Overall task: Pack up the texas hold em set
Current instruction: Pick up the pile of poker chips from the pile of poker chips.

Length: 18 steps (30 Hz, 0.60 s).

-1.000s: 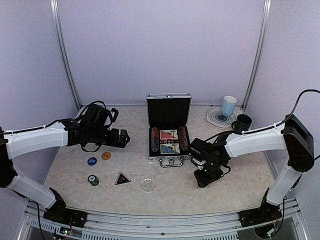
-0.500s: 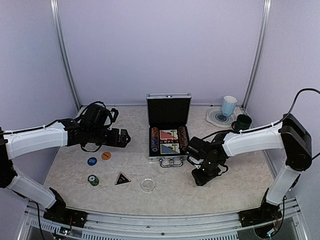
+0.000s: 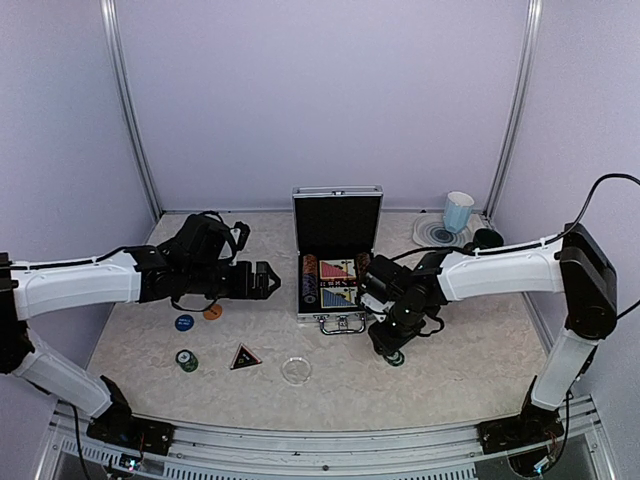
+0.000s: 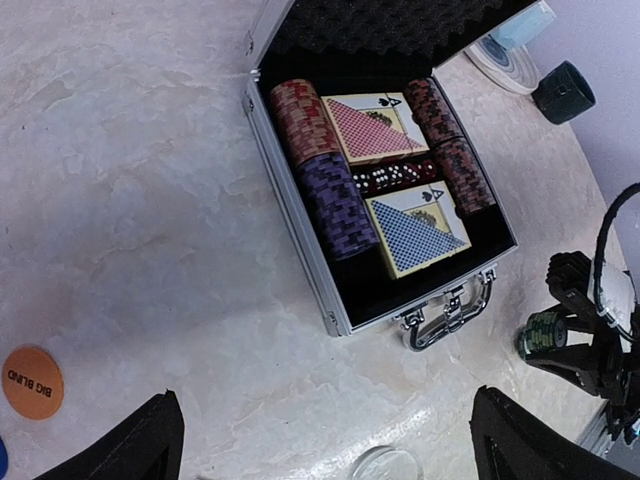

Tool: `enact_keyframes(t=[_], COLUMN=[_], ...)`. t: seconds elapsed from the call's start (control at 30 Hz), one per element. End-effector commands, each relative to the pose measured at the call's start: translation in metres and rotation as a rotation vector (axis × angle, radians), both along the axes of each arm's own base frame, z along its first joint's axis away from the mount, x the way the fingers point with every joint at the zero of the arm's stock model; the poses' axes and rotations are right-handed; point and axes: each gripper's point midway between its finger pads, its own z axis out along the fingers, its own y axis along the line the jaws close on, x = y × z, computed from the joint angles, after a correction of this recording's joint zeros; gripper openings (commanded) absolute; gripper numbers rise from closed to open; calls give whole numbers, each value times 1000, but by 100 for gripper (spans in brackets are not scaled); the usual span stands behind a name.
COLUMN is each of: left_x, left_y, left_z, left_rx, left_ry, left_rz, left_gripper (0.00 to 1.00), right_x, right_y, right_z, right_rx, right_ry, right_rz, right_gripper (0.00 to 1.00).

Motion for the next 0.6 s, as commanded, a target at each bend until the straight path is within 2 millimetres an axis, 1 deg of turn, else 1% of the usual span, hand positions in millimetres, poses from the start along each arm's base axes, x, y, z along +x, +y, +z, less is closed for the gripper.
enact_keyframes(t=[0.0, 0.13, 0.2, 0.3, 0.47, 0.57], left_x=[-1, -3, -4, -7, -13, -15], left_y=[-25, -42, -50, -58, -72, -82], left_z=[2, -2, -7, -12, -5, -1], left_rx=[-106, -142, -156, -179, -273, -283], left_ry=[18, 36, 50, 60, 38, 42], left_rz=[-35, -78, -100, -127, -182, -218], left_gripper=[99, 99, 99, 99, 99, 99], right_x=[3, 0, -2, -4, -3, -2], right_y=[11, 13, 12, 11, 15, 18], right_z=[14, 23, 26, 28, 37, 44], right_rx=[23, 35, 41, 40, 45, 56], right_ry=[-26, -26, -24, -18, -19, -26], right_rz=[59, 82, 94, 110, 133, 144], right_gripper=[0, 0, 0, 0, 0, 0])
